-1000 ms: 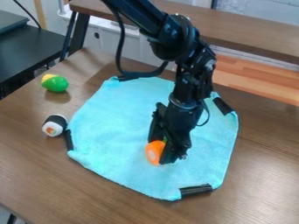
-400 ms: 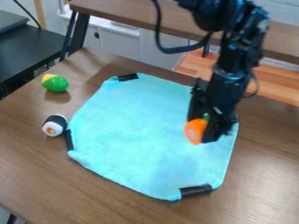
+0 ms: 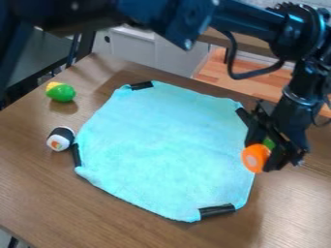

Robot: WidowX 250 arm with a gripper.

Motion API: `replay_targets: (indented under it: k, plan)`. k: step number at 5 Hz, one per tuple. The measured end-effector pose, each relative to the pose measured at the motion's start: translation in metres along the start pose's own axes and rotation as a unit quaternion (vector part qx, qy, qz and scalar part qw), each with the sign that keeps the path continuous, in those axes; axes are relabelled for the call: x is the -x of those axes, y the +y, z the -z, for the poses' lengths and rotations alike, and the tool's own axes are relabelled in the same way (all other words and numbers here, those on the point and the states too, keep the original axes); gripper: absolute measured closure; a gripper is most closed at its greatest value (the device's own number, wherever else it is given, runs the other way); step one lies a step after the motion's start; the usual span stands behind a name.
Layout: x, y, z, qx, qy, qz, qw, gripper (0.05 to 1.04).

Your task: Put the orange object to the right outside the cloth

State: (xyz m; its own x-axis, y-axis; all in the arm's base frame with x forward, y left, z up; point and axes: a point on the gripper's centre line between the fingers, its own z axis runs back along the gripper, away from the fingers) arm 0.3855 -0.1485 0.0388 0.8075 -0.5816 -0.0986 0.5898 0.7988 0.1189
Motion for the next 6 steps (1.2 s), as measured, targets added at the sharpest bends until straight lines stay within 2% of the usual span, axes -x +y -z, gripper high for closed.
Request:
replay_targets:
  k: [2, 3, 4, 6]
  plan:
    - [-0.024, -0.010, 0.013, -0.004, 0.011, -0.010, 0.9999, 0.378]
    - [-0.032, -0.018, 0.016, -0.007, 0.014, -0.009, 0.9998, 0.315]
    - [-0.038, -0.019, 0.014, -0.002, 0.012, -0.010, 0.9999, 0.089]
    - [-0.041, -0.022, 0.008, 0.008, 0.007, -0.004, 0.9999, 0.083]
